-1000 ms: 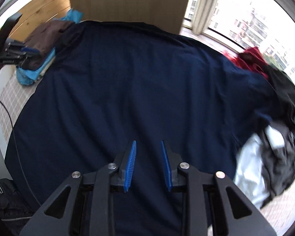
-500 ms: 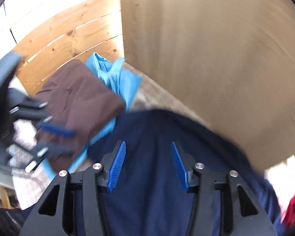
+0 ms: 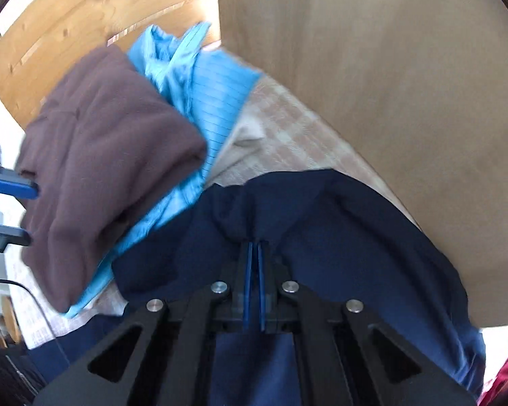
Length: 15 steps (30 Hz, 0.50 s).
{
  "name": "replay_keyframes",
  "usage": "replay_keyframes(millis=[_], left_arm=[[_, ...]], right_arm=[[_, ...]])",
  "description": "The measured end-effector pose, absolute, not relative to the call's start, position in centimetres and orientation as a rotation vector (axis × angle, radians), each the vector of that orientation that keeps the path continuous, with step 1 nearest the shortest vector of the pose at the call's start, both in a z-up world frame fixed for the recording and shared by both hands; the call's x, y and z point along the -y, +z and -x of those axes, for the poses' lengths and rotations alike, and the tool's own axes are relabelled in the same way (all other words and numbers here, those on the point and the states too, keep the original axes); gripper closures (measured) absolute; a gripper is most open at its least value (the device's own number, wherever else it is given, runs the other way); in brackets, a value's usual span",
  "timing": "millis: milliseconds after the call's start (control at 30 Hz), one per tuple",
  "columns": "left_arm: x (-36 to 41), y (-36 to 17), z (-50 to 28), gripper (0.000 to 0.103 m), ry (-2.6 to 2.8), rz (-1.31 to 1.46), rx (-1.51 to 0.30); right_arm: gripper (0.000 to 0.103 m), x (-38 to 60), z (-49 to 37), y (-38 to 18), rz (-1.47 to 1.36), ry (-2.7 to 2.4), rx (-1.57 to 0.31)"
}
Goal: Fold clothes
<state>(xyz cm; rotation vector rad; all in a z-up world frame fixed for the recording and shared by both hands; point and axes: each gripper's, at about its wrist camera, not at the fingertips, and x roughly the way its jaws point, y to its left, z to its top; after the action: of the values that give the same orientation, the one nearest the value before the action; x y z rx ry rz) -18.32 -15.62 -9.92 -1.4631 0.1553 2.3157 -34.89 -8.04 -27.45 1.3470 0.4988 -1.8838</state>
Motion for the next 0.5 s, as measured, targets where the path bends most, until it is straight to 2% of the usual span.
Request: replay_keyframes(millis=[67,300,367,433,500], left_arm=[[14.3,-10.4,18.7,0.076,2.300,1.456,-0.176],[10.1,-11.5,20.1,0.072,2.204,1.463,-0.212],[8.8,-12.0,20.6,0.072,2.177,1.477,-0.239],[7.4,-13.0,21.0,0.072,2.154,1.495,-0.278],[6.6,-14.0,21.5,0.072,2.136,1.518,-0.297]], right_arm=[[0.100,5.7,34.9,-26.7,-1.346,-1.924,-0.436],[0.098,-0.7,35.1,-30.1,-1.517,-2.028,-0.455],[0.086,-1.1,35.0,-30.0,-1.523,-2.052,-0.453],[0.081,-1.1,34.9,-29.1,-1.490,-2.095,-0.464],[0.081,-0.7,34.7,-27.6,-1.431,-2.137,-0.474]])
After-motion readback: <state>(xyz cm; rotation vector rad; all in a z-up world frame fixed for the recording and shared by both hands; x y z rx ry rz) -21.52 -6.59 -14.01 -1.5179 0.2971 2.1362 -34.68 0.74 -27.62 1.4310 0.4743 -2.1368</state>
